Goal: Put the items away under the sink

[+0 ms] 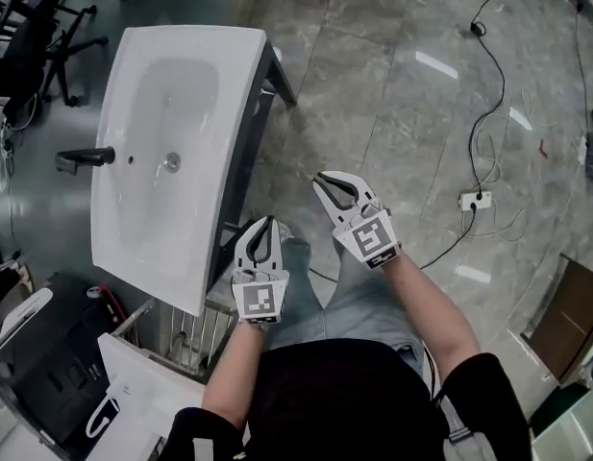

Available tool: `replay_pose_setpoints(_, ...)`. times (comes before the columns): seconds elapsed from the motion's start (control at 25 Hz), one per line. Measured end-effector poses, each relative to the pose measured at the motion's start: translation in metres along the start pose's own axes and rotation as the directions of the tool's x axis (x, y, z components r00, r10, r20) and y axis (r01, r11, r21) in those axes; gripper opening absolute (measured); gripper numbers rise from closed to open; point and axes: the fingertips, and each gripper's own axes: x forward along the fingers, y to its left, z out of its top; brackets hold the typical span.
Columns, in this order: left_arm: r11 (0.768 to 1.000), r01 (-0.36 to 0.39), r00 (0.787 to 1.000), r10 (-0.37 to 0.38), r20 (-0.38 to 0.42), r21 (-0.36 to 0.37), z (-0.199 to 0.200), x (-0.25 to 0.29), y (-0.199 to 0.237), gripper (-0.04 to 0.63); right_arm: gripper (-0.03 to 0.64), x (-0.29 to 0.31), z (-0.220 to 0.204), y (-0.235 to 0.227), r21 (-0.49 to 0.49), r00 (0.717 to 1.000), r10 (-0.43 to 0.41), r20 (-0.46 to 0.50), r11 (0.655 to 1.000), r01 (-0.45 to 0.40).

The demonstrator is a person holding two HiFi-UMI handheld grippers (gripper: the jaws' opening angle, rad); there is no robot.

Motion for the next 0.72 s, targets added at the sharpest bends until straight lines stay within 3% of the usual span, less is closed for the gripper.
replay_pose_setpoints(0.2, 0.999, 0.021, 0.991, -0.018, 0.135, -0.027, 0.071, -0.022, 0.010, 0.023, 0.054, -0.028, 0.053, 0.012, -0.001, 1.000, -0.007, 0.009, 1.000, 0.007)
replay_pose_setpoints(0.36, 0.998, 0.052, 0.980, -0.048, 0.193, -0.017, 0.116, -0.048, 0.011, 0.023, 0.054, -0.050, 0.102, 0.028, -0.008, 0.999, -0.014, 0.032, 1.000, 0.014)
replay_pose_setpoints(0.72, 0.993, 0.115, 0.967, -0.110, 0.231, -0.006, 0.190, -0.097, 0.024, 0.023, 0.054, -0.093, 0.196, 0.057, -0.037, 0.995, -0.032, 0.092, 0.999, 0.036)
